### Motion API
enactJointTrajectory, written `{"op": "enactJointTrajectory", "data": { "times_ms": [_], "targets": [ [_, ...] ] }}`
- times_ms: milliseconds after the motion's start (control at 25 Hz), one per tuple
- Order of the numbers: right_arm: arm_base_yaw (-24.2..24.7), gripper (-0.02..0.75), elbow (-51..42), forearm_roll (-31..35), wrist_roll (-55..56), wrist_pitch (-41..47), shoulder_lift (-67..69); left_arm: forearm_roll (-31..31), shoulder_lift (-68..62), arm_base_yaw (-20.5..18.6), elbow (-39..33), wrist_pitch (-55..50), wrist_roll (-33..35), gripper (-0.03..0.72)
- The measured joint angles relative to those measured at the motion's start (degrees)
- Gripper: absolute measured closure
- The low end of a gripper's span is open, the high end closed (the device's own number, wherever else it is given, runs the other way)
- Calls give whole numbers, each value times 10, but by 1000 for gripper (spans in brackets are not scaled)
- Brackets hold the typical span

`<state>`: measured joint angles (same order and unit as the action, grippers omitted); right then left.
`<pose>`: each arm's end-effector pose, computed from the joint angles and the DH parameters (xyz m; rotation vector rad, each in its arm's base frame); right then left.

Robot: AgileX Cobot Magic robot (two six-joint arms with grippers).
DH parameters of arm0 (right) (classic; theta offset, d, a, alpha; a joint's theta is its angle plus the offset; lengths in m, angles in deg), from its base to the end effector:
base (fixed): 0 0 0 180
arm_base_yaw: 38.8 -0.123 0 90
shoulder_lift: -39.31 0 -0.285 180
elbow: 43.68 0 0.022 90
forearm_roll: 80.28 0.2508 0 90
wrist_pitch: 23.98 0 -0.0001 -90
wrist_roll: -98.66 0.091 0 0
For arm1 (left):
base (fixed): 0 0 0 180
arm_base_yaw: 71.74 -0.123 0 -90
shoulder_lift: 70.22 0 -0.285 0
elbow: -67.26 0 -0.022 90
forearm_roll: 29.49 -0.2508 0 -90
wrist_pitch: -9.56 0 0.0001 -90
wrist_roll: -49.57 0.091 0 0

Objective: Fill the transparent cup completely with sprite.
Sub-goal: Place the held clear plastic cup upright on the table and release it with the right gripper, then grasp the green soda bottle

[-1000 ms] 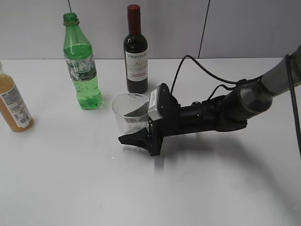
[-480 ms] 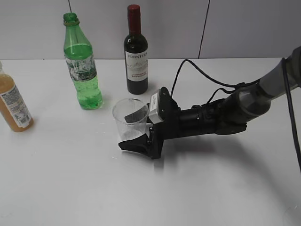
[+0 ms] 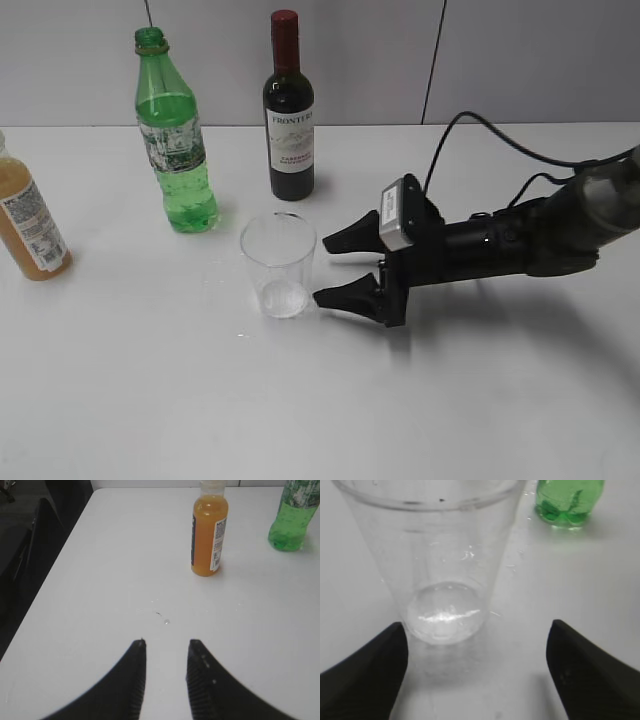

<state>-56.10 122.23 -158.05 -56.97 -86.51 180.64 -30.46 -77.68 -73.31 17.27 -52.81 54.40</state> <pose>0.3393 0.1883 0.0510 -1.3924 1.4971 0.9525 -0.0042 0.0013 0.2682 0.0586 2.0915 0.0881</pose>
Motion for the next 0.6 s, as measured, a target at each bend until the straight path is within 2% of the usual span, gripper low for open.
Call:
{"op": "enactJointTrajectory", "data": {
  "times_ms": [200,360,480,600],
  "targets": [
    [62,76,-28,-33,0,10,-55,0,0,0,0,0,0,460],
    [95,76,-49,-44,0,53,-113,0,0,0,0,0,0,460],
    [102,80,-51,-35,10,117,-160,0,0,0,0,0,0,460],
    [103,85,-51,7,34,200,-212,0,0,0,0,0,0,457]
  ]
}}
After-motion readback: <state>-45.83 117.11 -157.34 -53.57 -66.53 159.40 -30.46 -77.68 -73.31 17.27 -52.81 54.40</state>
